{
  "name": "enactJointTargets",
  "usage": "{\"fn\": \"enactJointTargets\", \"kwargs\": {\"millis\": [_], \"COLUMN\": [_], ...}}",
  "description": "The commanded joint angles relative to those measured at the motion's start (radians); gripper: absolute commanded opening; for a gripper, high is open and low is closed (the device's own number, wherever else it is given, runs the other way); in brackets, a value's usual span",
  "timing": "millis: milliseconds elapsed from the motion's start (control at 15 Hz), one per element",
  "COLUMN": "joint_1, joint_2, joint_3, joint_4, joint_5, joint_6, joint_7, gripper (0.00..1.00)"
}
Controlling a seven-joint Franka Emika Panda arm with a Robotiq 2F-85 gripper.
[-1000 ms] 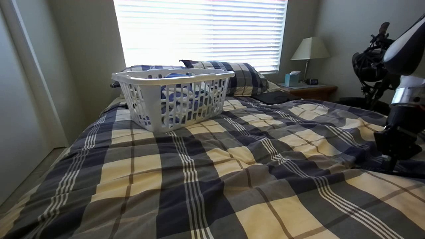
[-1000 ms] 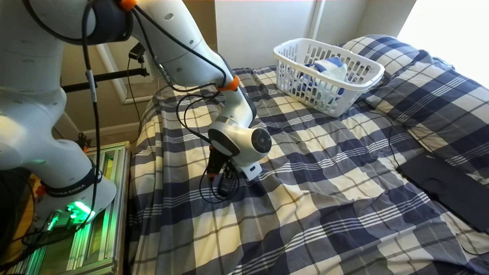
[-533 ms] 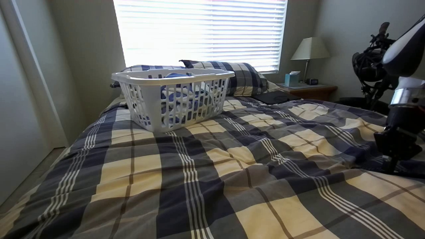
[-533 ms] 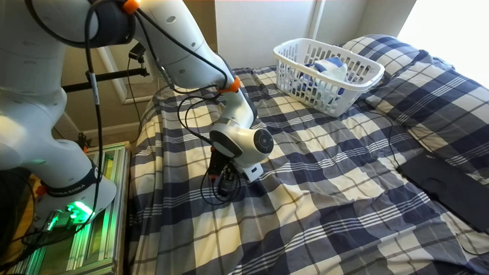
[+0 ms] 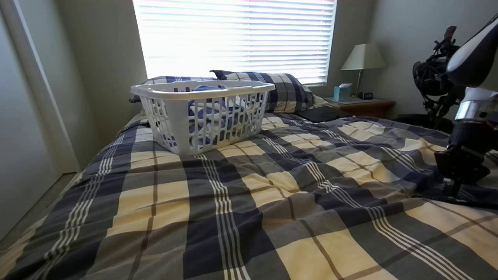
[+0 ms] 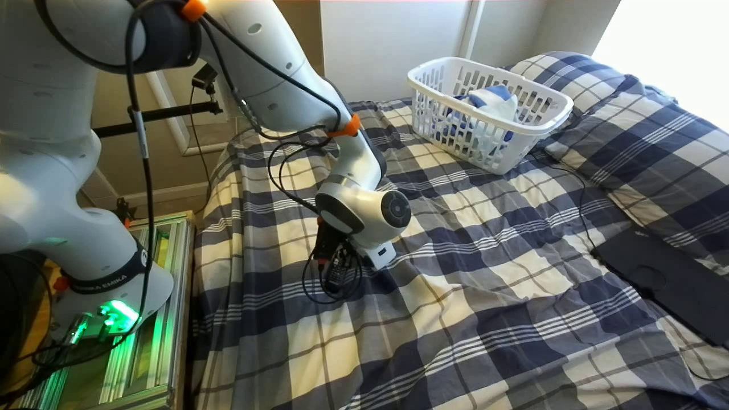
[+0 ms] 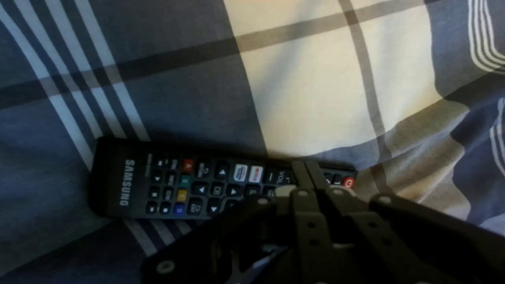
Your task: Press a button on the remote control
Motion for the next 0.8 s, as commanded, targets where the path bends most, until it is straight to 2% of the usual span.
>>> {"fn": "enactJointTargets", "kwargs": {"millis": [0, 733], "joint_1": [-0.027, -0.025], "joint_2": [0.022, 0.059], "joint_3": [0.024, 0.035], "joint_4": [0.032, 0.065], "joint_5": [-0.012, -0.017], "joint_6": [-0.025, -0.045], "joint_7": [0.028, 0.05], "gripper": [0.04, 0.04]}}
